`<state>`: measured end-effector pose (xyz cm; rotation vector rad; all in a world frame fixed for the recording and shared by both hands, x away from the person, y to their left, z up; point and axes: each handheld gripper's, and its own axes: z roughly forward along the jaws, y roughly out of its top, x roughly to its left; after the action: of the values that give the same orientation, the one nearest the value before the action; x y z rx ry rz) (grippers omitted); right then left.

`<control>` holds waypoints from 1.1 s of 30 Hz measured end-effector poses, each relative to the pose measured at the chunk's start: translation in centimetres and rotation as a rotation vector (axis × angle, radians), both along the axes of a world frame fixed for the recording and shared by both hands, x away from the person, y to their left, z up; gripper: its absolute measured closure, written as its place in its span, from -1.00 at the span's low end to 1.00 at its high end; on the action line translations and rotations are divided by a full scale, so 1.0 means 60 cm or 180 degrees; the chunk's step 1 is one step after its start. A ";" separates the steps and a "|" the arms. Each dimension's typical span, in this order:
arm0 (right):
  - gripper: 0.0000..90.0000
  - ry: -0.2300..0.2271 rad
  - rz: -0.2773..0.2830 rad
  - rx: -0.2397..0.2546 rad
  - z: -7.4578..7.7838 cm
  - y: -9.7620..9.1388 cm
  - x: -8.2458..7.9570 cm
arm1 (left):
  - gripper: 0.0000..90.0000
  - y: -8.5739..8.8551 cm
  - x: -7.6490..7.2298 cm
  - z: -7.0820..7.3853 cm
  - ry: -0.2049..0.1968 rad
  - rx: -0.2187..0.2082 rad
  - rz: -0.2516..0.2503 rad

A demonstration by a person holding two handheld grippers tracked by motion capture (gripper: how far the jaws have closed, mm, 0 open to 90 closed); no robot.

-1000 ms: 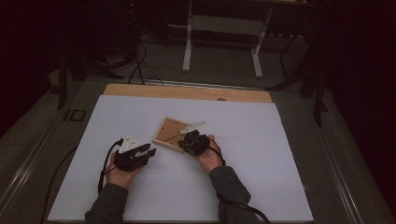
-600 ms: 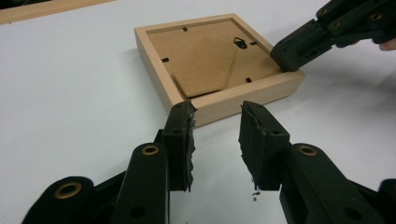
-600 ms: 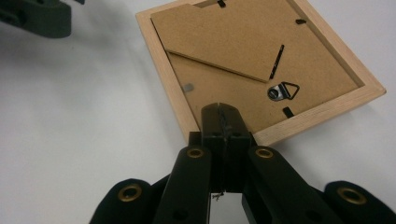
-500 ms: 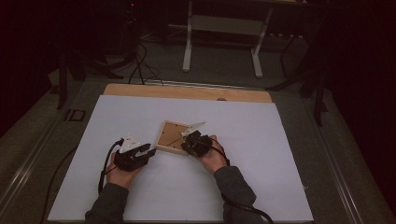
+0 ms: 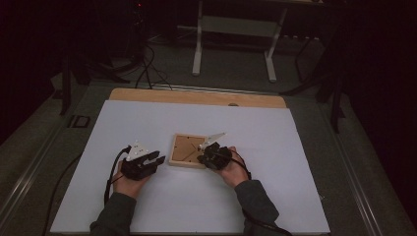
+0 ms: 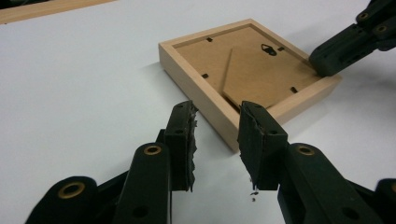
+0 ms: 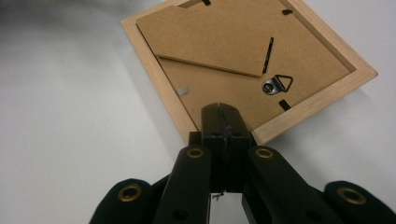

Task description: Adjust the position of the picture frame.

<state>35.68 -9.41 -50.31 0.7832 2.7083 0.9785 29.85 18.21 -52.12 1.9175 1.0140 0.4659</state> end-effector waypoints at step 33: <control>1.00 0.0039 0.0057 0.0062 0.000 -0.078 -0.043 | 0.53 -0.020 0.002 -0.006 0.0063 0.0039 -0.0141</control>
<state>33.11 -14.07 -50.34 0.7721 2.7248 1.0087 29.94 16.98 -52.50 1.9549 0.9814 0.4295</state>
